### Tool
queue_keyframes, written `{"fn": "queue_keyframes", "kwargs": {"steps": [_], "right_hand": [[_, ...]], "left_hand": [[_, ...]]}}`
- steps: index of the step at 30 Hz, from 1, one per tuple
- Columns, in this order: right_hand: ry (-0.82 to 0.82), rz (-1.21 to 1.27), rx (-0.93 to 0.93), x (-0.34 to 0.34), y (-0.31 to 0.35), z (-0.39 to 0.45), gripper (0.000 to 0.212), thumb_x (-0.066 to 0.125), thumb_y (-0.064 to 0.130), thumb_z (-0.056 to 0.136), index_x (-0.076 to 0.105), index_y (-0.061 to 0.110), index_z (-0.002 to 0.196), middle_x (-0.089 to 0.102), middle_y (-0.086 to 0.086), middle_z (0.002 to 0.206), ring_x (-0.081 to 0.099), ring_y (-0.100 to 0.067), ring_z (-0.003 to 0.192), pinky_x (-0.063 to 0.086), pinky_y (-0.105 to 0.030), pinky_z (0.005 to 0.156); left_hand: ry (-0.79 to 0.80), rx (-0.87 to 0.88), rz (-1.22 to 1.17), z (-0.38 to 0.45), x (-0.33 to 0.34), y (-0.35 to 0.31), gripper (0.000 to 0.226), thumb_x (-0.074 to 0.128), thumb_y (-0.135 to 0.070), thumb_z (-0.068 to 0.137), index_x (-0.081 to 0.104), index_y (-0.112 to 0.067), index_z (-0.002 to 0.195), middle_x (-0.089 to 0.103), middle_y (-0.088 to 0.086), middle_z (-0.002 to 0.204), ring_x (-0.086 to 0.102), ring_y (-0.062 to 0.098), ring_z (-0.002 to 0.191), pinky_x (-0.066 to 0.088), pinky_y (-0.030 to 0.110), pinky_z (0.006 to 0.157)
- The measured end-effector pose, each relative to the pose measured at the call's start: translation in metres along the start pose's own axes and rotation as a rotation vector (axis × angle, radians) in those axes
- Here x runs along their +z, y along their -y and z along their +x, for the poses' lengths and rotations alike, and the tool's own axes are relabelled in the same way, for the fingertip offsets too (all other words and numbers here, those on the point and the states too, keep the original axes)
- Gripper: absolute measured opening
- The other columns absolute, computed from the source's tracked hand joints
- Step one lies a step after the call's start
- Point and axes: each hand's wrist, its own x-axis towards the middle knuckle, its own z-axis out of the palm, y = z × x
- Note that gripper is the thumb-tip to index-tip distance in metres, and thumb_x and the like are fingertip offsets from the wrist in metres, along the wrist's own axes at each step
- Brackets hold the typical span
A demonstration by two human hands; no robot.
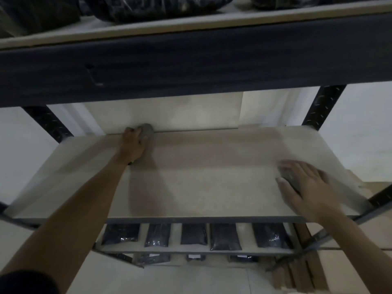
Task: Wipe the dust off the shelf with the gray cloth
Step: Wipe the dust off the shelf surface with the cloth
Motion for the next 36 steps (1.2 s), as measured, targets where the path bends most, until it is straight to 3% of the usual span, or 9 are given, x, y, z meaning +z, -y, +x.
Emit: {"fn": "queue_keyframes", "kwargs": {"steps": [4, 10, 14, 17, 20, 26, 31, 33, 36], "right_hand": [[0.012, -0.003, -0.003, -0.001, -0.004, 0.0, 0.043, 0.033, 0.059, 0.097, 0.047, 0.035, 0.13, 0.053, 0.01, 0.136, 0.045, -0.019, 0.13, 0.033, -0.043, 0.106], [0.025, -0.001, -0.023, 0.001, -0.005, 0.0, 0.044, 0.032, 0.059, 0.097, 0.045, 0.033, 0.13, 0.051, 0.006, 0.137, 0.043, -0.022, 0.129, 0.033, -0.043, 0.105], [0.021, 0.008, -0.032, 0.001, -0.005, 0.0, 0.041, 0.034, 0.055, 0.099, 0.046, 0.03, 0.129, 0.052, 0.002, 0.138, 0.044, -0.026, 0.129, 0.034, -0.046, 0.105], [0.016, 0.022, -0.033, 0.0, -0.006, 0.0, 0.044, 0.035, 0.055, 0.097, 0.047, 0.029, 0.131, 0.052, 0.002, 0.139, 0.045, -0.026, 0.13, 0.033, -0.045, 0.106], [0.017, 0.022, -0.044, 0.001, -0.007, -0.001, 0.046, 0.036, 0.055, 0.094, 0.047, 0.028, 0.13, 0.052, 0.002, 0.138, 0.045, -0.026, 0.129, 0.032, -0.043, 0.106], [-0.022, 0.022, -0.064, 0.007, -0.012, 0.002, 0.041, 0.038, 0.055, 0.095, 0.046, 0.031, 0.127, 0.052, 0.004, 0.134, 0.045, -0.024, 0.127, 0.033, -0.043, 0.104], [0.009, 0.051, -0.038, 0.002, -0.004, -0.002, 0.035, 0.048, 0.045, 0.1, 0.05, 0.024, 0.128, 0.055, -0.003, 0.136, 0.045, -0.028, 0.129, 0.031, -0.045, 0.107], [-0.011, 0.157, -0.036, -0.01, 0.008, -0.017, 0.036, 0.049, 0.044, 0.101, 0.056, 0.02, 0.127, 0.059, -0.005, 0.131, 0.048, -0.029, 0.126, 0.031, -0.038, 0.104], [0.006, 0.554, -0.072, -0.039, 0.047, -0.061, 0.022, 0.053, 0.042, 0.1, 0.065, 0.025, 0.109, 0.069, 0.008, 0.104, 0.065, -0.019, 0.101, 0.05, -0.033, 0.087]], "left_hand": [[0.156, 0.256, -0.071, -0.034, 0.012, -0.064, 0.055, 0.043, -0.031, 0.094, 0.056, 0.009, 0.131, 0.06, 0.034, 0.12, 0.057, 0.046, 0.112, 0.044, 0.043, 0.098], [0.348, 0.54, -0.249, -0.153, 0.01, -0.129, 0.052, 0.05, -0.032, 0.101, 0.047, -0.008, 0.147, 0.054, 0.012, 0.127, 0.053, 0.023, 0.115, 0.04, 0.024, 0.102], [0.566, 0.666, -0.325, -0.203, -0.015, -0.137, 0.039, 0.053, -0.033, 0.102, 0.056, -0.019, 0.138, 0.049, -0.012, 0.115, 0.05, 0.0, 0.105, 0.036, 0.011, 0.092], [0.372, 0.5, -0.356, -0.164, -0.035, -0.126, 0.028, 0.059, -0.028, 0.098, 0.066, -0.015, 0.122, 0.062, 0.004, 0.118, 0.059, 0.017, 0.108, 0.038, 0.009, 0.09], [0.202, 0.415, -0.269, -0.112, -0.025, -0.112, 0.029, 0.06, -0.009, 0.099, 0.065, 0.002, 0.125, 0.066, 0.023, 0.116, 0.061, 0.034, 0.108, 0.041, 0.02, 0.091], [0.187, 0.413, -0.189, -0.136, 0.022, -0.124, 0.048, 0.05, -0.032, 0.102, 0.05, -0.007, 0.143, 0.057, 0.018, 0.122, 0.054, 0.031, 0.111, 0.046, 0.04, 0.098], [0.33, 0.643, -0.335, -0.229, 0.017, -0.163, 0.05, 0.049, -0.034, 0.103, 0.043, -0.018, 0.15, 0.046, -0.004, 0.118, 0.043, 0.004, 0.107, 0.034, 0.011, 0.097], [0.351, 0.603, -0.465, -0.256, 0.005, -0.173, 0.045, 0.054, -0.027, 0.103, 0.049, -0.015, 0.146, 0.048, -0.005, 0.113, 0.049, 0.007, 0.102, 0.038, 0.014, 0.093], [0.136, 0.388, -0.71, -0.274, -0.02, -0.191, 0.032, 0.059, -0.017, 0.1, 0.061, -0.011, 0.132, 0.058, -0.002, 0.112, 0.059, 0.011, 0.104, 0.044, 0.019, 0.09]]}}
